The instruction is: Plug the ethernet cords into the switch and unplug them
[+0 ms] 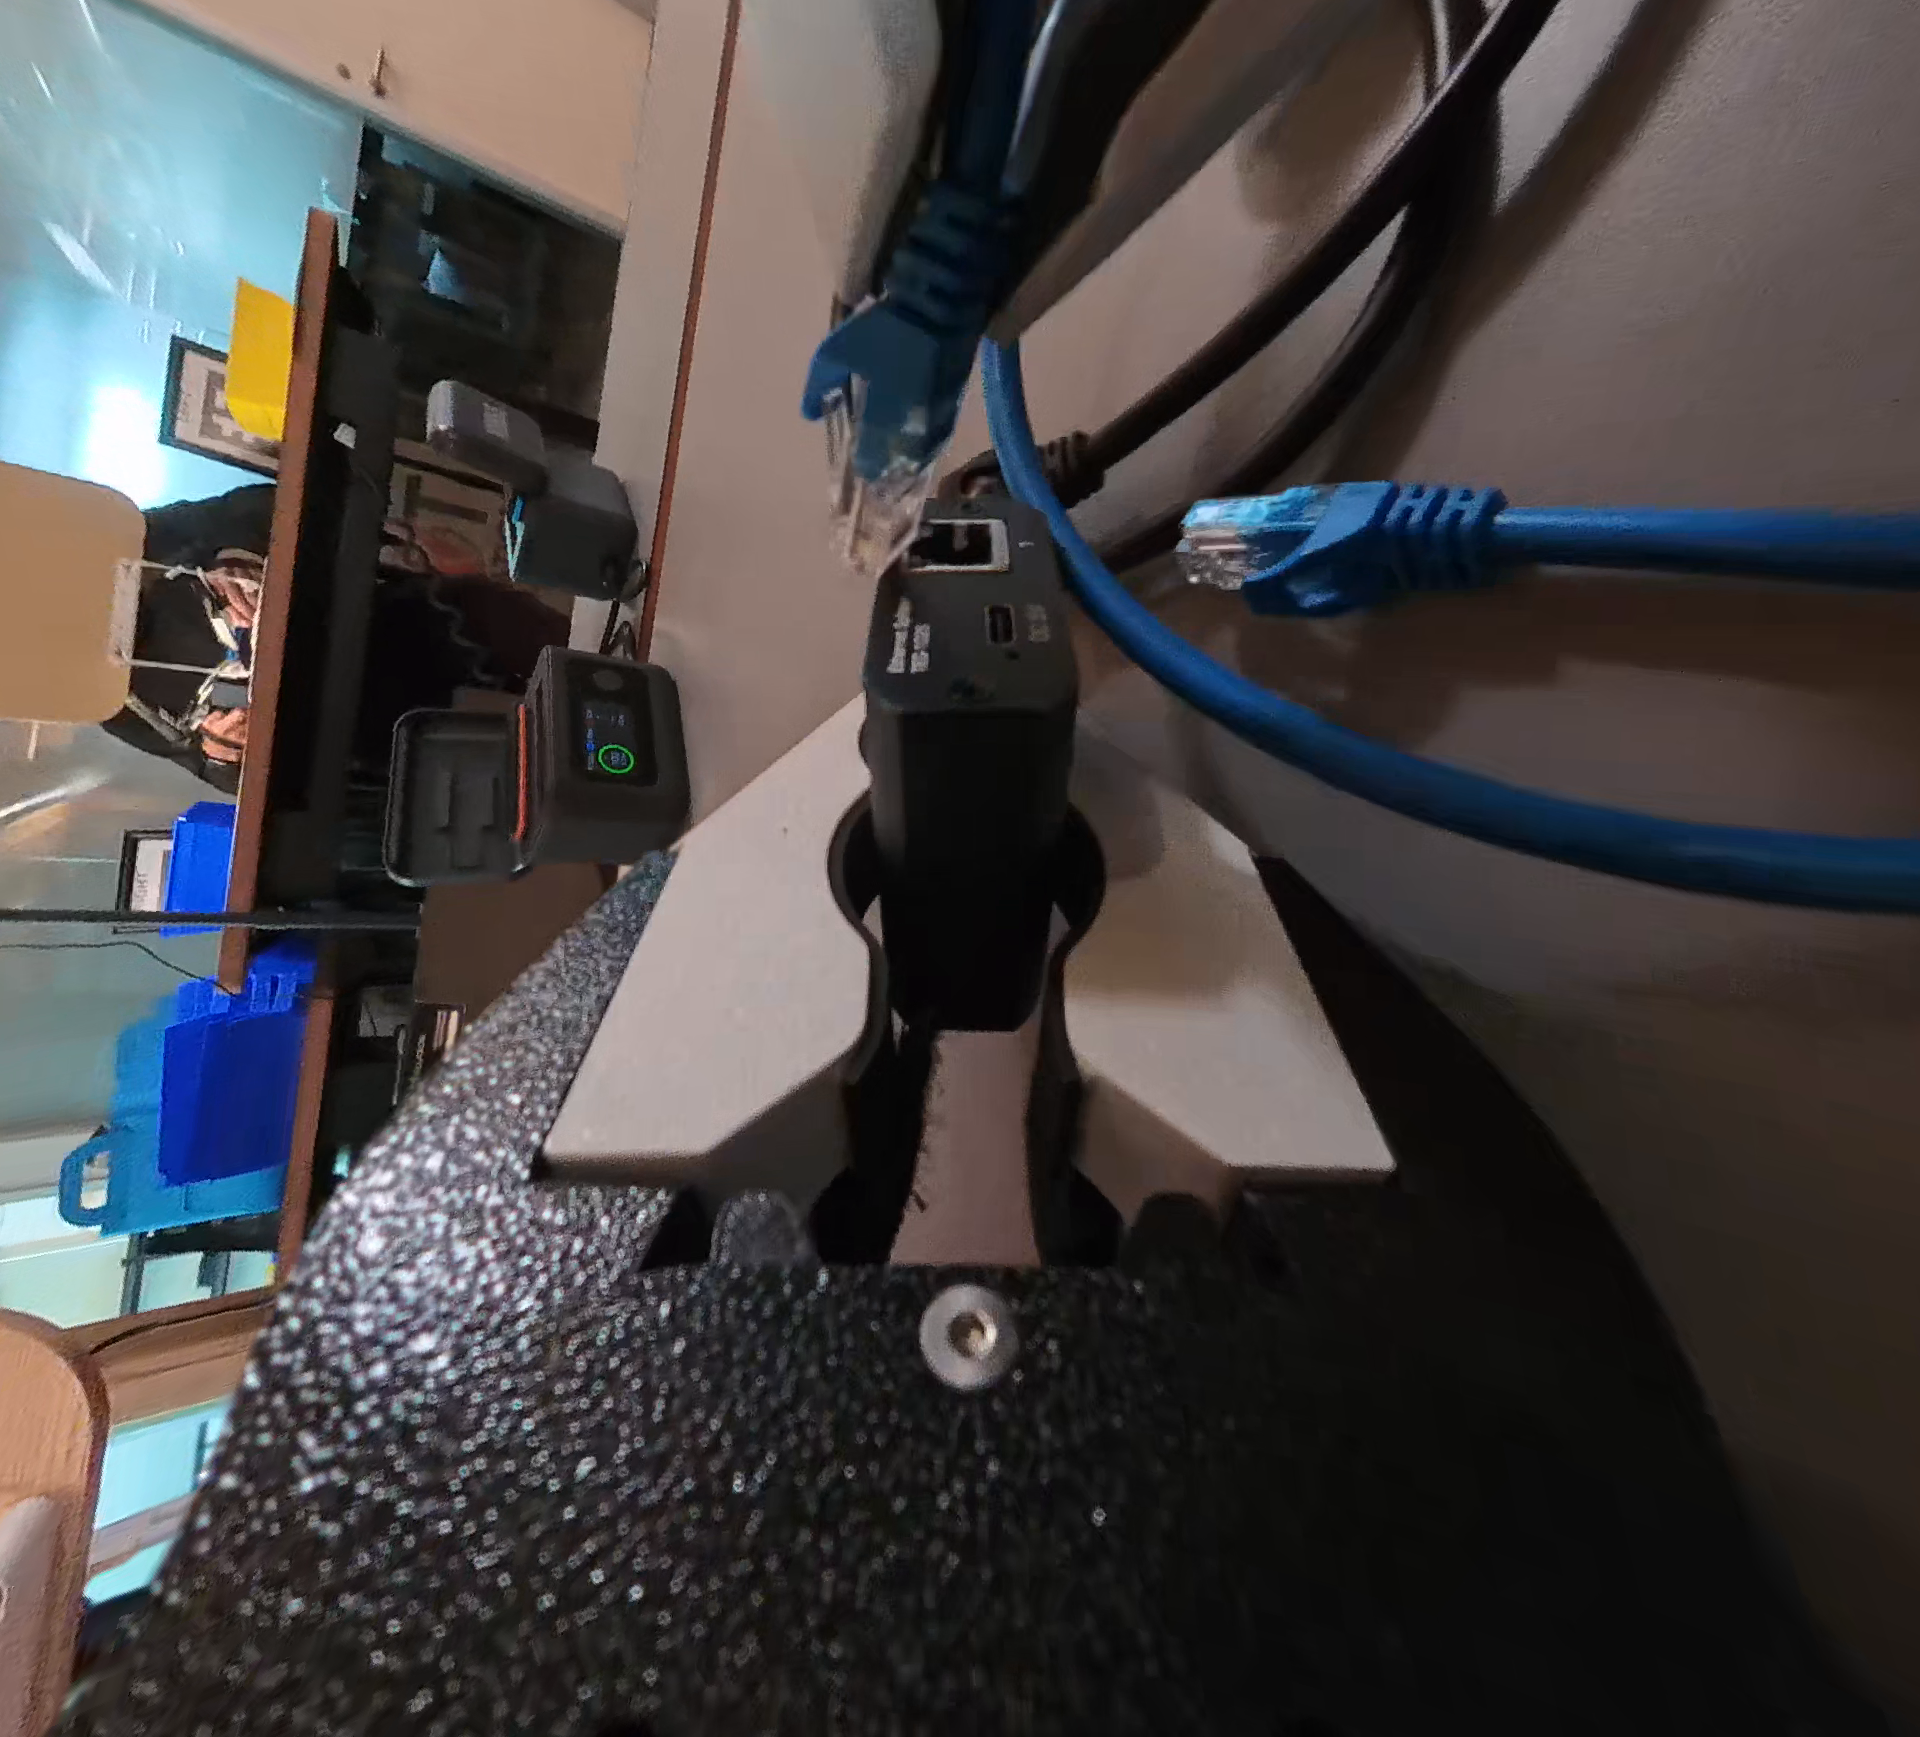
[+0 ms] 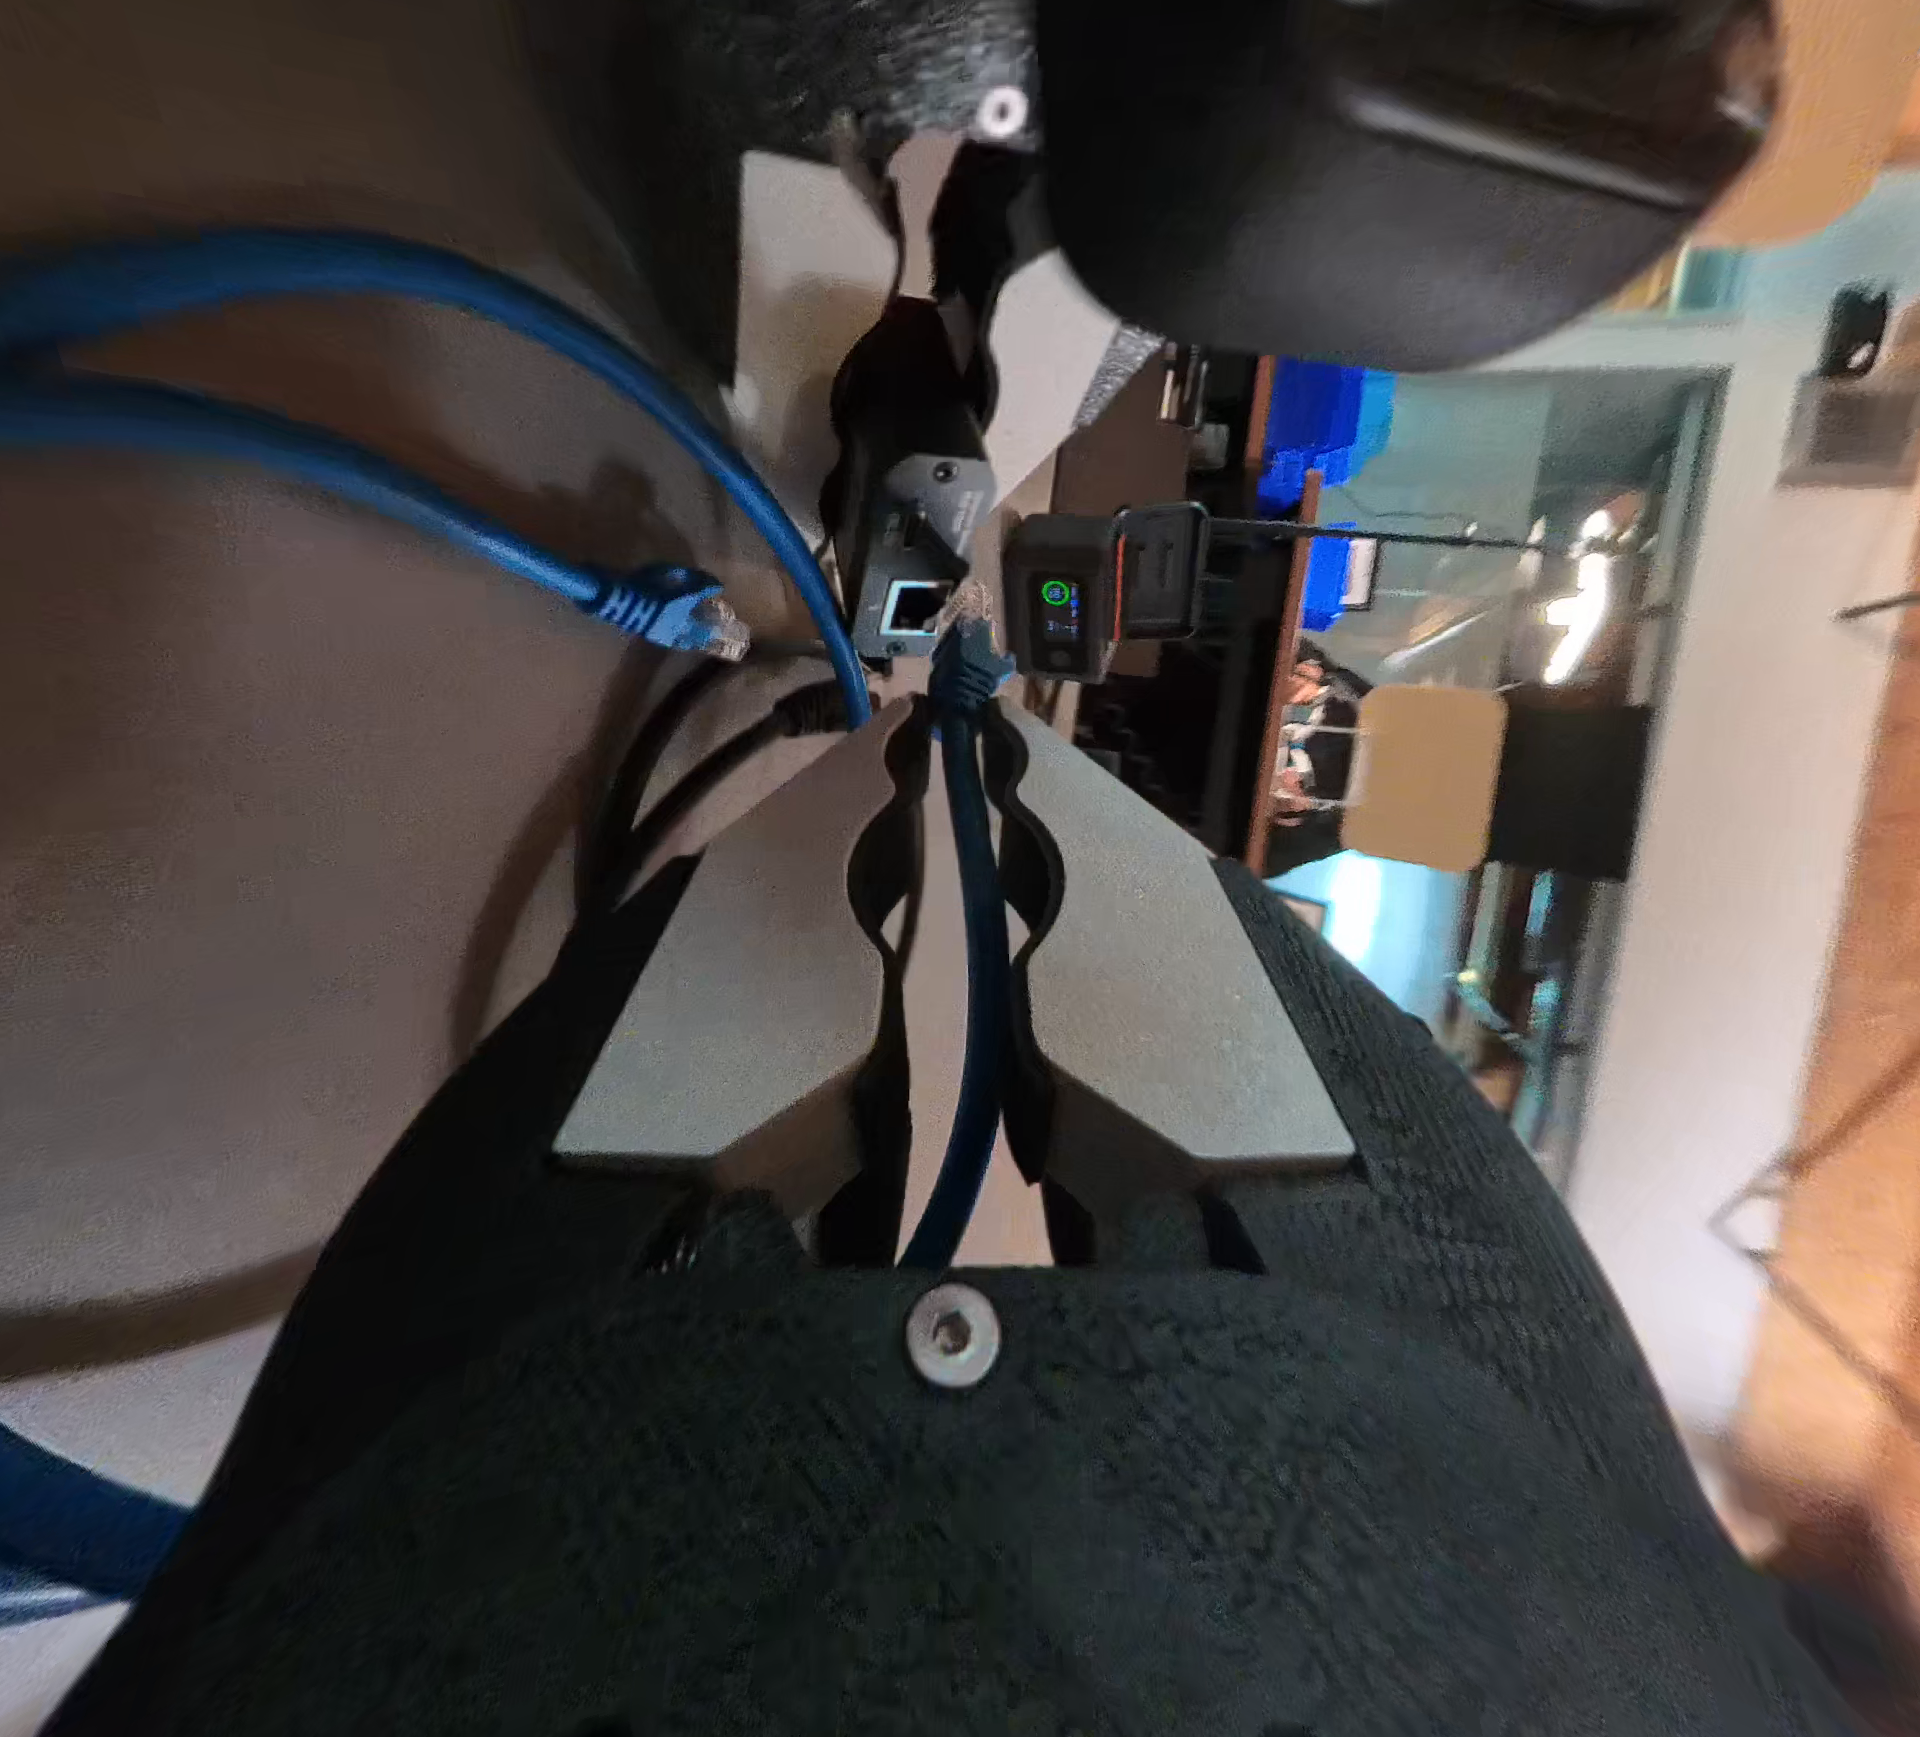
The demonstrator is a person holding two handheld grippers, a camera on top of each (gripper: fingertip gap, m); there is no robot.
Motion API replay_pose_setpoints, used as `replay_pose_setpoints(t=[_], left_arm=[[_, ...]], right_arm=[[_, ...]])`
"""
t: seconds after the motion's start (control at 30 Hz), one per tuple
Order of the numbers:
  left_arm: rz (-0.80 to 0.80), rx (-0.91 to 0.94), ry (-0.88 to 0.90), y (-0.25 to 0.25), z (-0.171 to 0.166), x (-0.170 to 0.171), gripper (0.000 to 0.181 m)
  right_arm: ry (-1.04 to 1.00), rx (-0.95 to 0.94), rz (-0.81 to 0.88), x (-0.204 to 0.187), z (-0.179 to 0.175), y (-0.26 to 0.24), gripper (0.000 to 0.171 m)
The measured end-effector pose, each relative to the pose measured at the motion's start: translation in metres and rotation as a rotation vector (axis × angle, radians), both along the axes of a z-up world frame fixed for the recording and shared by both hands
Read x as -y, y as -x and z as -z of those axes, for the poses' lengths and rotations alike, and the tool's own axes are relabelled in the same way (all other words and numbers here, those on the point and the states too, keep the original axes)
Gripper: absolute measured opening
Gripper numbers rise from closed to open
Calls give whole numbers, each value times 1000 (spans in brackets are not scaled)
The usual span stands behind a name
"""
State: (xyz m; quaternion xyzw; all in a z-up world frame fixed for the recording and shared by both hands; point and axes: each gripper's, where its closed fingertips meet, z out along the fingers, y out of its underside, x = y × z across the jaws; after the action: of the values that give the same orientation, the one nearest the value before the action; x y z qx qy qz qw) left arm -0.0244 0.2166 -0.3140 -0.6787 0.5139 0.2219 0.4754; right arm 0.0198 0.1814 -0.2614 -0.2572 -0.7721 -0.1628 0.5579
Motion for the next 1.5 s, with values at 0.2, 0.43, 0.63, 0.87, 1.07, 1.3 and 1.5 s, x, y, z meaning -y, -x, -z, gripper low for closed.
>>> replay_pose_setpoints(t=[0.2, 0.43, 0.63, 0.87, 1.07, 1.3, 1.5], left_arm=[[48, 62, 42, -4, 0, 5, 22], [128, 46, 26, -11, -5, 13, 22], [182, -25, 21, -17, -2, 19, 21], [146, -16, -17, -21, -14, 19, 21], [102, -65, -75, -21, -21, 17, 20], [66, -55, -66, -19, -13, 8, 21], [106, -42, -91, -26, -19, 12, 21]], right_arm=[[-200, 79, -71, 6, 5, -1, 9], [-209, 55, -133, 16, 4, -4, 9], [-192, 74, -145, 22, 8, -4, 9], [-106, 21, -118, 22, -2, -5, 7], [-130, 29, -85, 19, -5, -7, 7], [-55, 5, -37, 7, 1, -7, 22], [94, -48, -31, 12, -3, -9, 28]])
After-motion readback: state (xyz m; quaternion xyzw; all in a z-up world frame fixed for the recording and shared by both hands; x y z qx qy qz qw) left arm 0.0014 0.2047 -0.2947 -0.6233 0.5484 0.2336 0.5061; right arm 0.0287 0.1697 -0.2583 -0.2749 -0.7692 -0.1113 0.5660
